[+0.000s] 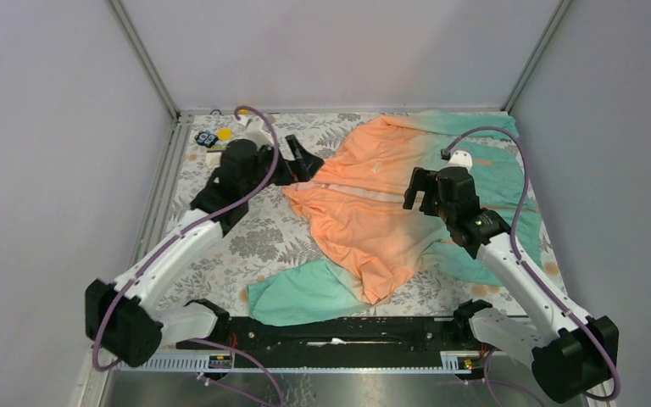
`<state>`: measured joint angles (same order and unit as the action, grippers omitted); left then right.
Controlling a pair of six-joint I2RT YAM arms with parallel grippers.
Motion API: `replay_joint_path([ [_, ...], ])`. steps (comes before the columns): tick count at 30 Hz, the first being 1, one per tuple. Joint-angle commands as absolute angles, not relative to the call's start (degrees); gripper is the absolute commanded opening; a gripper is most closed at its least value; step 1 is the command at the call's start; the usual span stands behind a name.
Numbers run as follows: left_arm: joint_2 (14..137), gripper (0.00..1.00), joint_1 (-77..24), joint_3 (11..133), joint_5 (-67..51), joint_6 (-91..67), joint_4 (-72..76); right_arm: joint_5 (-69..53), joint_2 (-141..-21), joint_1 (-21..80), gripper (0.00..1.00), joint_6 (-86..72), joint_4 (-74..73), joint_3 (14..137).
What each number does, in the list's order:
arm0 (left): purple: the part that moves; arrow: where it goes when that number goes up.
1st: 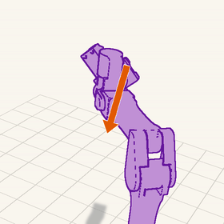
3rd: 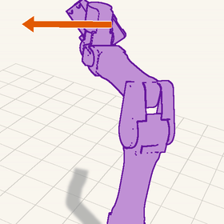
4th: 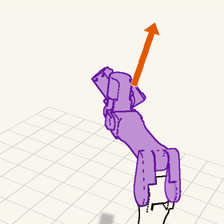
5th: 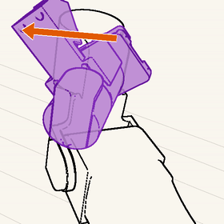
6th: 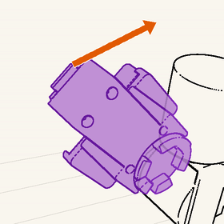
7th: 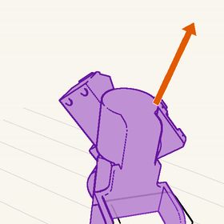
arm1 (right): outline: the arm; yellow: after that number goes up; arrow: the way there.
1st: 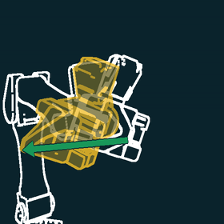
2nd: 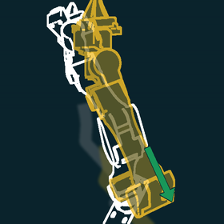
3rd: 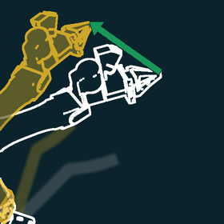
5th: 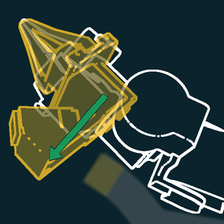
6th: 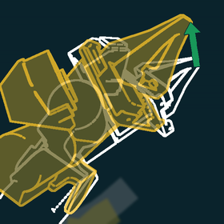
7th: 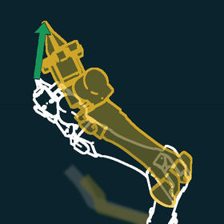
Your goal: Zip up the jacket
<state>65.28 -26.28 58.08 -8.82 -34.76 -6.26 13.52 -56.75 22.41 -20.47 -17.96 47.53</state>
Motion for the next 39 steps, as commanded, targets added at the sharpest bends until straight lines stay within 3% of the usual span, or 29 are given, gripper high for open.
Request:
replay_joint_path([
  [1,73.39,0.98,-29.11,57.98,-3.39,-33.78,2.49,14.12,-59.61,21.93,1.00,-22.74,-11.01,44.26],
  [6,84.35,0.90,-32.14,59.66,-0.20,-33.34,6.07,13.23,-63.99,16.51,1.00,-25.15,-8.78,43.15],
  [9,91.83,0.74,-34.76,62.34,-1.79,-34.98,10.96,10.44,-66.92,11.81,1.00,-27.88,-7.48,43.03],
  [13,103.49,0.68,-38.67,70.58,-2.56,-34.54,12.61,2.97,-68.82,4.97,1.00,-31.52,-5.85,42.56],
  [19,114.31,0.67,-39.11,78.67,-5.28,-34.63,13.77,6.02,-69.29,1.96,1.00,-30.79,-6.50,41.93],
  [25,117.36,0.70,-36.02,77.80,-7.32,-33.07,14.30,8.17,-74.01,1.36,1.00,-27.49,-7.95,44.21],
  [32,121.30,0.72,-32.55,80.13,-8.98,-31.72,7.36,5.07,-84.10,1.27,0.98,-28.04,-9.98,49.95],
  [39,119.77,0.71,-28.56,73.21,-6.22,-36.18,8.09,-3.40,-93.56,1.33,0.98,-27.86,-10.69,54.66],
])
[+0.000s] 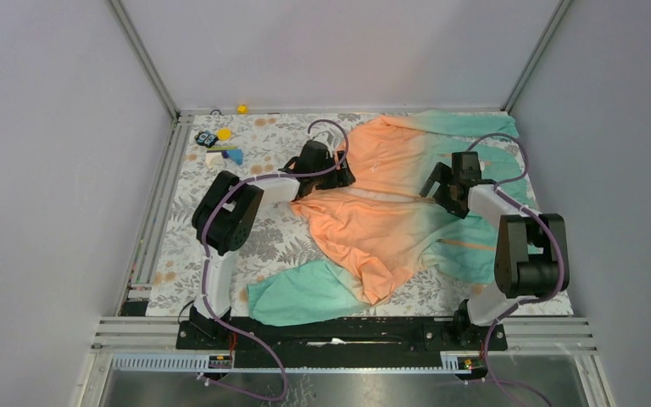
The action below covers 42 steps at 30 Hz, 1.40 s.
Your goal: Zip up the jacket
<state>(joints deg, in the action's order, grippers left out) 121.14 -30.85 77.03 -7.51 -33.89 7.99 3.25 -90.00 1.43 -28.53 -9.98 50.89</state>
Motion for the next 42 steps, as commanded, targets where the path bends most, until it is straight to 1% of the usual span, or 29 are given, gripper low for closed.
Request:
replay_joint_path([
  [1,119.34,0.71,-27.85,71.81,-6.22,-36.80,8.93,-5.08,-94.47,1.40,0.98,-27.59,-10.56,54.85],
  [4,117.84,0.72,-26.67,69.31,-5.56,-36.96,11.36,-9.01,-96.33,1.97,0.98,-27.87,-8.99,54.57],
  [11,113.29,0.74,-27.03,74.26,-3.28,-32.74,6.65,-18.31,-96.74,2.45,0.98,-25.62,-3.60,54.43],
  [15,109.79,0.83,-29.30,78.83,-2.22,-30.95,5.75,-14.27,-96.28,2.26,0.98,-24.68,-7.74,58.09],
  [18,111.74,0.88,-33.37,85.81,-4.14,-29.29,7.65,-10.51,-93.40,0.47,0.98,-26.04,-7.68,57.66],
  [22,117.82,0.95,-38.96,96.39,-9.25,-28.05,13.17,-4.46,-88.17,-8.71,0.98,-29.29,-8.57,55.80],
  [23,120.32,0.97,-39.96,99.02,-11.08,-28.04,14.51,-3.69,-86.57,-11.03,0.98,-29.95,-8.07,54.88],
  [25,123.99,0.99,-41.52,104.40,-14.42,-27.63,16.16,-3.63,-83.67,-16.11,0.99,-31.08,-6.67,52.46],
  [26,125.82,0.99,-42.24,106.90,-15.32,-27.18,16.94,-3.50,-82.63,-18.43,0.98,-31.33,-6.37,51.70],
  [29,131.17,0.99,-43.97,115.21,-17.30,-24.53,15.97,-3.84,-80.36,-24.55,0.90,-32.06,-4.20,49.86],
  [31,133.39,0.99,-45.04,118.45,-18.09,-23.38,16.49,-2.65,-80.16,-26.80,0.88,-33.26,-4.20,49.85],
  [35,135.70,0.99,-46.81,119.87,-20.38,-22.12,21.21,4.02,-79.98,-28.82,0.85,-37.83,-3.02,48.45],
  [39,137.86,0.99,-48.41,122.05,-19.29,-19.91,20.64,6.13,-82.16,-29.09,0.84,-40.18,-1.48,49.66],
  [42,138.96,0.99,-48.68,121.99,-20.34,-19.14,20.04,6.53,-85.88,-29.09,0.75,-42.37,-0.98,51.73],
])
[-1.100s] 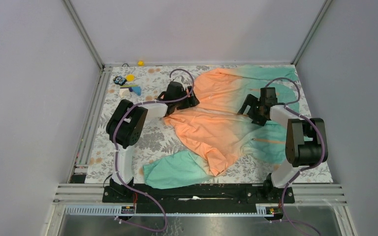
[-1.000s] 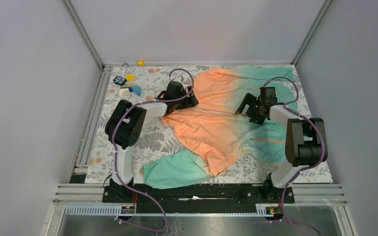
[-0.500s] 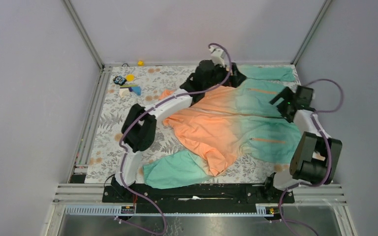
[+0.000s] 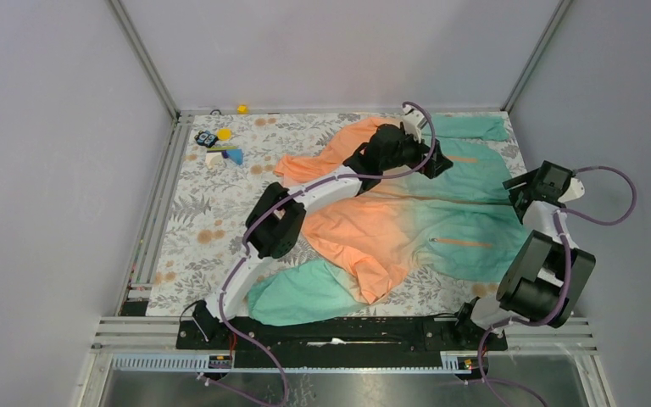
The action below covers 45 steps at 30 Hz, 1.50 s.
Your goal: Zip up the jacket
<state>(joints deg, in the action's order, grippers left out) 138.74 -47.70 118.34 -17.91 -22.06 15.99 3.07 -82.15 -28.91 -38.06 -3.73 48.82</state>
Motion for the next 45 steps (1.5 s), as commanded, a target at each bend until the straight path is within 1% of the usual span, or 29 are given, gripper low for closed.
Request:
replay_joint_path([
  [1,139.15,0.99,-48.67,121.80,-20.46,-18.66,19.65,5.86,-87.86,-29.09,0.71,-42.92,-0.86,52.62],
  [2,139.28,0.99,-48.69,121.46,-20.53,-17.97,19.23,4.86,-89.40,-29.07,0.69,-43.19,-0.61,53.36],
  [6,139.40,0.99,-48.65,120.49,-20.38,-16.08,18.51,3.03,-94.86,-29.09,0.69,-43.59,-0.68,56.50],
  [8,139.67,0.99,-48.68,120.15,-20.26,-16.07,18.78,3.59,-96.45,-29.09,0.68,-43.48,0.41,56.87],
  [11,140.36,0.99,-48.73,120.38,-20.61,-16.76,19.17,3.78,-98.40,-29.02,0.64,-42.36,1.83,57.79],
  [14,141.15,0.99,-49.01,120.57,-20.70,-17.75,19.95,2.64,-99.41,-29.00,0.63,-41.38,1.42,58.57],
  [19,142.09,0.99,-49.19,120.84,-20.01,-18.79,20.36,2.05,-94.55,-28.45,0.66,-39.07,-1.43,58.40],
  [22,142.28,0.99,-49.17,120.85,-17.72,-18.92,19.58,3.98,-90.21,-28.03,0.71,-38.57,1.65,55.92],
  [25,142.82,0.99,-49.09,121.10,-16.51,-19.67,19.42,5.16,-91.24,-28.02,0.72,-38.48,3.30,55.77],
  [30,143.43,0.99,-49.13,121.35,-16.93,-20.59,19.77,3.50,-97.84,-28.03,0.67,-39.09,1.08,59.27],
  [36,143.86,0.99,-49.13,121.89,-16.70,-20.53,19.51,2.88,-100.66,-27.97,0.62,-39.48,1.89,60.04],
  [38,144.16,0.99,-49.13,122.27,-16.94,-20.93,19.51,3.07,-101.70,-28.02,0.57,-38.84,1.91,60.68],
  [41,144.85,0.99,-49.13,122.90,-17.34,-22.24,19.67,2.89,-103.07,-27.43,0.43,-37.33,1.91,61.78],
  [43,145.58,0.99,-49.11,123.23,-17.99,-23.57,20.05,2.79,-103.61,-26.62,0.29,-35.60,1.74,62.54],
  [45,146.98,0.99,-49.11,124.19,-18.58,-25.03,20.29,2.48,-104.03,-25.62,0.19,-33.19,1.11,63.55],
])
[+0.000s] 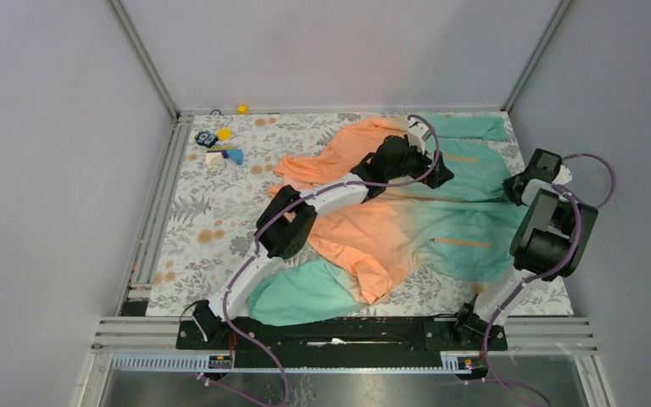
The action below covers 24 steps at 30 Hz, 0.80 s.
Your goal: Zip up the jacket
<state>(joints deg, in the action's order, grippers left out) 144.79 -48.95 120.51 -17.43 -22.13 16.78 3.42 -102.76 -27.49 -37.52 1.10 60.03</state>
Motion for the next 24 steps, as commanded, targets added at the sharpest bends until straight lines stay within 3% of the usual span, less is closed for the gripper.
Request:
replay_joint_path([
  [1,147.84,0.99,-49.03,125.04,-18.75,-25.84,20.22,1.42,-104.11,-25.11,0.16,-31.72,0.72,64.11],
  [7,153.06,0.99,-48.86,131.63,-20.22,-30.38,19.48,-2.96,-100.42,-22.02,0.10,-24.36,-1.36,64.37],
  [17,160.50,0.99,-48.85,135.67,-23.69,-45.47,29.85,-9.48,-94.73,-21.15,0.10,-22.56,-5.03,63.05],
  [24,161.31,0.99,-49.55,136.41,-23.37,-46.45,30.67,-8.60,-93.18,-18.92,0.13,-23.89,-7.64,63.06],
])
